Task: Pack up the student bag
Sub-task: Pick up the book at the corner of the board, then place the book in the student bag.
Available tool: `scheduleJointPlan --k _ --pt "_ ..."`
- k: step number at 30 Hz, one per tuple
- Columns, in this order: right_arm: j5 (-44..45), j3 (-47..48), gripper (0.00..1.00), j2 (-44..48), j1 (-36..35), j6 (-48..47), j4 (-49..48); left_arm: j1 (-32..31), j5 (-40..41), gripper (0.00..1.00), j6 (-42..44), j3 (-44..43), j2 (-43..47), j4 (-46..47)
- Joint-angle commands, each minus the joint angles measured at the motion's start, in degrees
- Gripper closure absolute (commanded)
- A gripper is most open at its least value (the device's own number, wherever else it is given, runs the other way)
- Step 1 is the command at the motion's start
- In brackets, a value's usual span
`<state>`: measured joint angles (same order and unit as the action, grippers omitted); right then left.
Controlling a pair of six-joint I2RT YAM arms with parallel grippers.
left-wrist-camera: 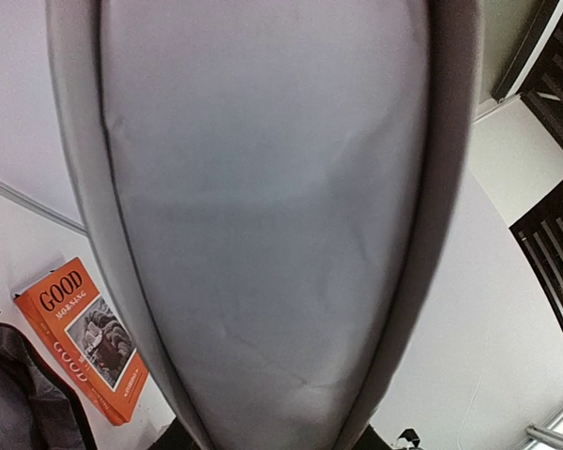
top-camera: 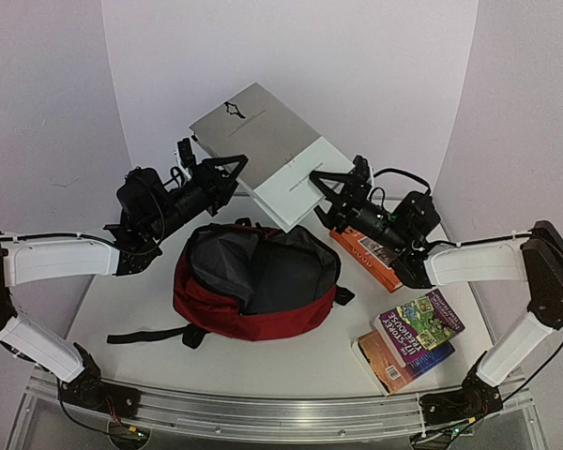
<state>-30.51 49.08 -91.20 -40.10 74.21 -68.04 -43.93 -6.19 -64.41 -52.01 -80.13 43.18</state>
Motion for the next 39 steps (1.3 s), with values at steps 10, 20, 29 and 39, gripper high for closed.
scheduleJointPlan --k 10,20,29,39 --pt "4.36 4.61 0.63 -1.95 -1.83 -3.97 -7.34 -0.45 0.91 0.76 -2.42 0.25 -1.29 6.35" --pt "9.63 3.21 0.73 2.97 -1.14 -11.71 5.13 0.36 -1.76 0.35 4.32 -2.77 4.42 -19.68" --pt "10.26 1.18 0.72 12.47 3.33 -19.16 26.58 10.74 -6.90 0.03 7.96 4.35 13.97 -43.75" --pt "9.10 -0.58 0.73 24.55 4.70 -25.73 56.55 18.21 -10.49 0.00 6.15 16.09 19.03 -46.94"
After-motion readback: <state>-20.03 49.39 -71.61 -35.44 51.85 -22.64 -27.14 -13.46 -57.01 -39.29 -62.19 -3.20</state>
